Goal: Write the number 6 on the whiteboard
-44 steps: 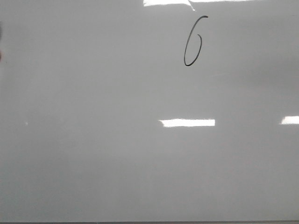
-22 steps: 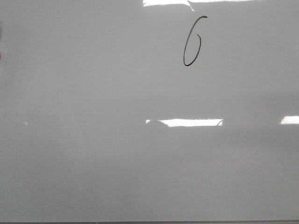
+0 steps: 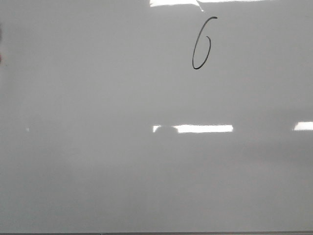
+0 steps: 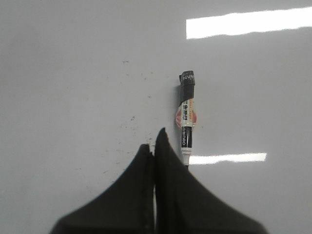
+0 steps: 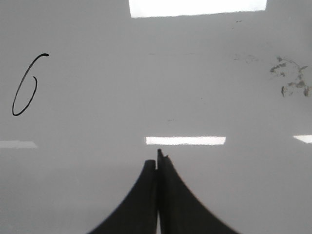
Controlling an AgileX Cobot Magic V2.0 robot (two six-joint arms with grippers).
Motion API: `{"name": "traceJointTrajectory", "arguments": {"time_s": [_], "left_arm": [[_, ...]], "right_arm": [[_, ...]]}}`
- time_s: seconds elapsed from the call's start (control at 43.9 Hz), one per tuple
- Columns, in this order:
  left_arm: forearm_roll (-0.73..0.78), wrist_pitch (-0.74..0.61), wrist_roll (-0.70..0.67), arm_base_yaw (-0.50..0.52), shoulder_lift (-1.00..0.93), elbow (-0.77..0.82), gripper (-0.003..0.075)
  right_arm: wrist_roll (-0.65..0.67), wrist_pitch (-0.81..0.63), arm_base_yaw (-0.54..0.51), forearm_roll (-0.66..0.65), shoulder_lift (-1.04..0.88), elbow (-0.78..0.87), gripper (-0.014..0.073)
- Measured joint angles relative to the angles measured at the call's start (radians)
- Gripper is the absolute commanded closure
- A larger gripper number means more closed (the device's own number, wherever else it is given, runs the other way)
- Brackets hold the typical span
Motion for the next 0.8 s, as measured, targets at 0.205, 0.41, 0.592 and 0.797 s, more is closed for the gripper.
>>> {"name": "traceJointTrajectory", "arguments": {"time_s": [0.205, 0.41, 0.592, 0.797], "left_arm": [[0.000, 0.000, 0.000, 0.000, 0.000, 0.000, 0.0741], [0.000, 0.000, 0.000, 0.000, 0.000, 0.000, 0.0741], [0.000, 0.000, 0.000, 0.000, 0.000, 0.000, 0.0741], [0.000, 0.000, 0.000, 0.000, 0.000, 0.000, 0.0741]], "right_arm": [[0.011, -0.010, 0.000, -0.010, 0.000, 0.000, 0.0660], [0.058, -0.020, 0.000, -0.068, 0.000, 0.000, 0.0660], [0.060, -0.020, 0.000, -0.077, 0.000, 0.000, 0.0660], [0.064, -0.020, 0.000, -0.081, 0.000, 0.000, 0.0660]]}}
